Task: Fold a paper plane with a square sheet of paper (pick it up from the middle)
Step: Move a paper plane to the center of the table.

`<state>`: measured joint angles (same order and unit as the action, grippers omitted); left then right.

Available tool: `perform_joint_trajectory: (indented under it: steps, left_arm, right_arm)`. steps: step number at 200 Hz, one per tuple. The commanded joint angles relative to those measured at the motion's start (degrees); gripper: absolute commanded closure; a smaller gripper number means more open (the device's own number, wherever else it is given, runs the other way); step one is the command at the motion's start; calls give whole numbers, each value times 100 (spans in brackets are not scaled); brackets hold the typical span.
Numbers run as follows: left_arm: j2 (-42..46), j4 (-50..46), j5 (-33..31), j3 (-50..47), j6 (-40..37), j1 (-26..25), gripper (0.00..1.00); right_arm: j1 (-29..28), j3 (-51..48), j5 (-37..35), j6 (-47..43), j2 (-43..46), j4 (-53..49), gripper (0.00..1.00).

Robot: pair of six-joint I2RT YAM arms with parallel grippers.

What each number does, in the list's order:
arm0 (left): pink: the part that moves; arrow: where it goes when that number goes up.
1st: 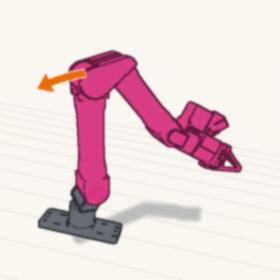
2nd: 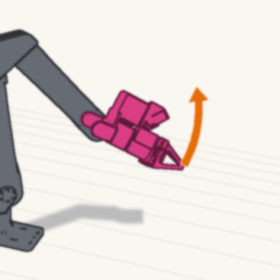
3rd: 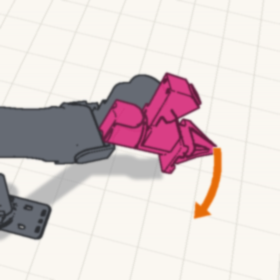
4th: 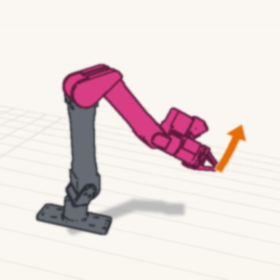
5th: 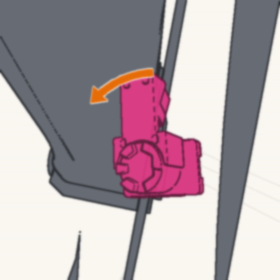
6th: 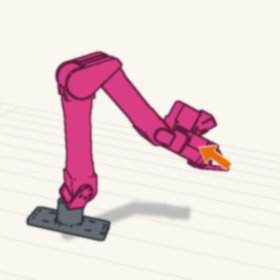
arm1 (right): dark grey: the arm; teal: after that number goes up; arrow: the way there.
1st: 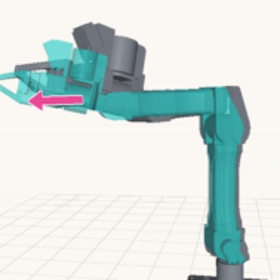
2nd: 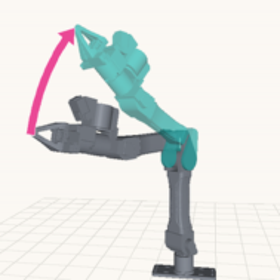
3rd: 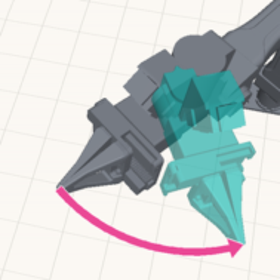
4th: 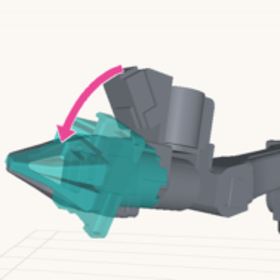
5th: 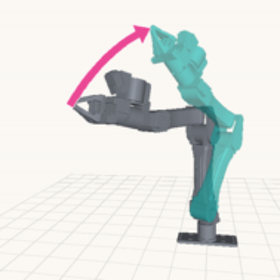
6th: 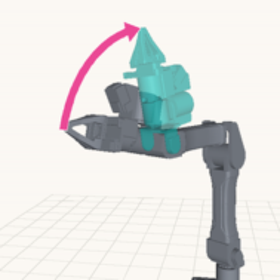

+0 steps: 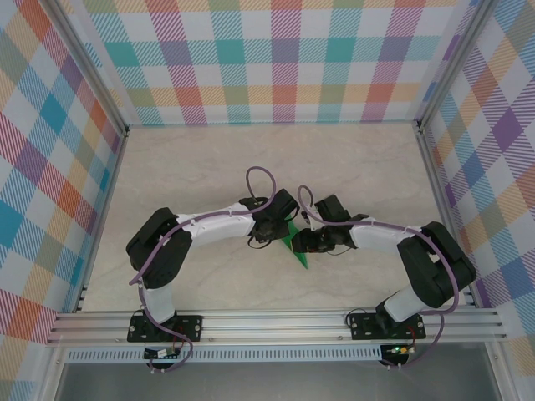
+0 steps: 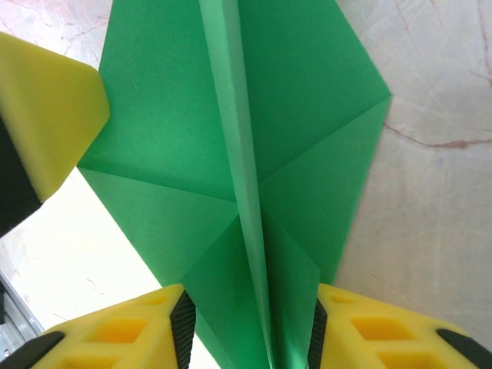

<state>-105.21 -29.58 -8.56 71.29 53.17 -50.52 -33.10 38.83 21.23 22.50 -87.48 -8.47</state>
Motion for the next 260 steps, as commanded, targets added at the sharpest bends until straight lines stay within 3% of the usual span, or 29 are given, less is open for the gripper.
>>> perform_joint_trajectory:
  steps: [1,59,127,157,178,214,260]
  left_arm:
    - [35,-4,16,-22,52,36,79]
    - [92,-4,21,-81,76,42,79]
    - [232,-2,-48,-163,94,42,79]
    - [542,208,-161,-427,137,42,77]
    - [887,245,-387,-596,167,41,76]
    - [1554,-70,-1084,-869,276,42,72]
    - [1998,-309,-1477,-1157,446,112,70]
  right_arm:
    - [-126,208,-292,-211,-63,-199,62]
    - [-281,335,-651,-306,-143,-359,74]
    - [-517,608,-1090,-312,-437,-616,80]
    - [-654,783,-1220,-257,-542,-754,90]
    - [-827,965,-1600,-80,-407,-976,91]
    - [-1064,1653,-3172,717,-334,-2186,93]
    - [-1152,2229,-3606,1656,-904,-2863,89]
